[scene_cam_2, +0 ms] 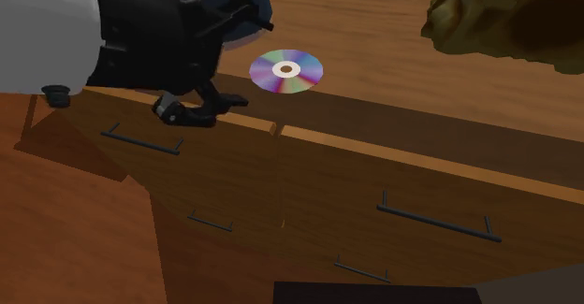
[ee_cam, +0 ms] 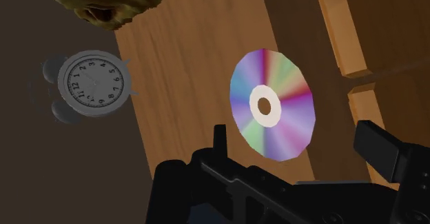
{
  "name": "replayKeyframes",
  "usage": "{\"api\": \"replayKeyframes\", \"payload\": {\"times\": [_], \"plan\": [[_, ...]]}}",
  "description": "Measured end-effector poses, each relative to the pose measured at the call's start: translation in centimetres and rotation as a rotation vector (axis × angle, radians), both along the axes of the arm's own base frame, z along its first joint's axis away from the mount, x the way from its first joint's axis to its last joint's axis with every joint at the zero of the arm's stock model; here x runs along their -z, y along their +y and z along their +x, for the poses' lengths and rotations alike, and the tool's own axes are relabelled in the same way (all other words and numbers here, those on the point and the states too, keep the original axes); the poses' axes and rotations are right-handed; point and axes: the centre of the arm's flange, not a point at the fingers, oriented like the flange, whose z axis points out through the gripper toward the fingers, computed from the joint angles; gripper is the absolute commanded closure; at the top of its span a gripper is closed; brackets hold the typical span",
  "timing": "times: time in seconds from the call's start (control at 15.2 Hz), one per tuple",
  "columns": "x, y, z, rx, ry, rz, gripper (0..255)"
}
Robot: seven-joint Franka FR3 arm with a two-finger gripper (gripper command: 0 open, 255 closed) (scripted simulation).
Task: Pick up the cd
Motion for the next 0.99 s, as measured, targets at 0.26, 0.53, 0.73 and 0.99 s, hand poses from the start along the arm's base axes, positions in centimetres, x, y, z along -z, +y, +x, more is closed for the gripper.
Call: {"api": "replayKeyframes", "payload": {"times": [0.26, 0.53, 0.73, 0.99], "plan": [[2.0, 0.2, -0.1, -0.005, -0.002, -0.007, 0], [3.3, 0.2, -0.1, -0.005, -0.002, -0.007, 255], [3.4, 0.2, -0.1, -0.005, -0.002, -0.007, 255], [3.3, 0.2, -0.1, -0.005, -0.003, -0.007, 255]]}}
